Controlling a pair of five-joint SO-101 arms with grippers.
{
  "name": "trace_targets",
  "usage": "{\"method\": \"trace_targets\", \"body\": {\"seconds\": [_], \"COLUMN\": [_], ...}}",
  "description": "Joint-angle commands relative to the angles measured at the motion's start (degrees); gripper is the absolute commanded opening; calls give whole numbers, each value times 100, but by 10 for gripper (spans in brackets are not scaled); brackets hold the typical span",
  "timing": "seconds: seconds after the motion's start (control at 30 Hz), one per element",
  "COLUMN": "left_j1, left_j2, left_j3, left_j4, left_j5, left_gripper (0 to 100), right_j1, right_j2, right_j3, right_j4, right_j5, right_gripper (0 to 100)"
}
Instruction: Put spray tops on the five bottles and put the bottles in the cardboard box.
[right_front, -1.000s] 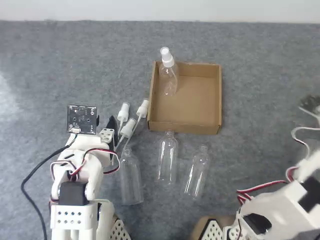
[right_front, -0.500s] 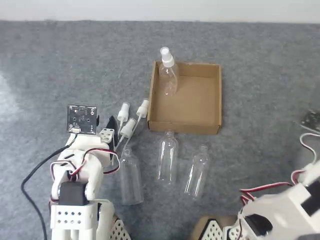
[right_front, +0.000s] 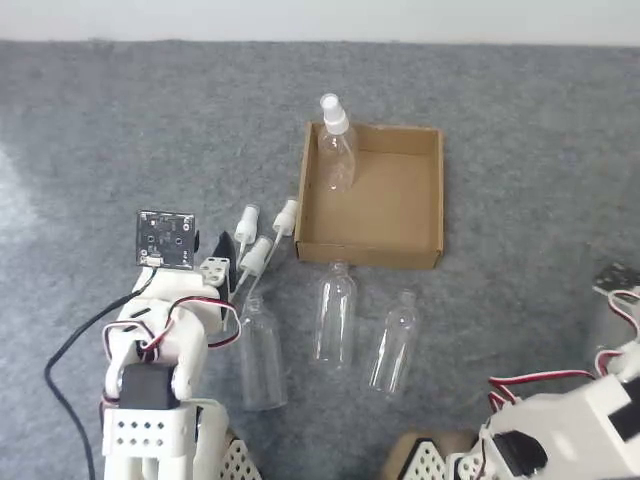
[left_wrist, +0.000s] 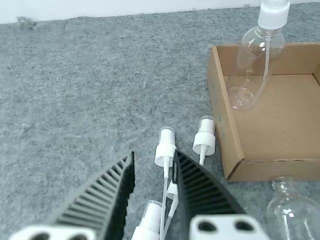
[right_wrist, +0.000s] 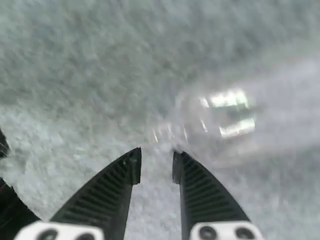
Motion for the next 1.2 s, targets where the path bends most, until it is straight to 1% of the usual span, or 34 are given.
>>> {"method": "trace_targets", "body": {"seconds": [0.0, 0.07, 0.23, 0.33, 0.53, 0.63, 0.77, 0.97, 1.03, 1.1, 1.17], "left_j1": [-26, -35, -35, -35, -35, -35, -35, -35, -35, -35, -35], "left_j2": [-62, -62, -70, -70, -70, -70, -70, -70, -70, -70, -70], "left_j3": [-75, -75, -84, -84, -84, -75, -75, -66, -66, -66, -66], "left_j4": [-141, -141, -141, -141, -158, -167, -167, -167, -167, -167, -167], "left_j5": [-18, -18, -18, -18, -26, -26, -26, -26, -26, -26, -26], "left_gripper": [109, 109, 109, 109, 109, 109, 109, 109, 109, 109, 109], "right_j1": [-426, -699, -1446, -1921, -2730, -3020, -3284, -3626, -3697, -3723, -3758], "right_j2": [-92, -110, -92, -110, -119, -136, -585, -1763, -2105, -2343, -2422], "right_j3": [-18, -26, -18, -18, -26, -53, -18, -26, -35, -53, -53], "right_j4": [-40, -101, -681, -725, -725, -725, -646, -163, -136, -215, -251], "right_j5": [-466, -800, -1741, -2233, -2901, -3156, -3376, -3367, -3367, -3332, -3033], "right_gripper": [77, 77, 77, 77, 77, 77, 77, 87, 128, 198, 267]}}
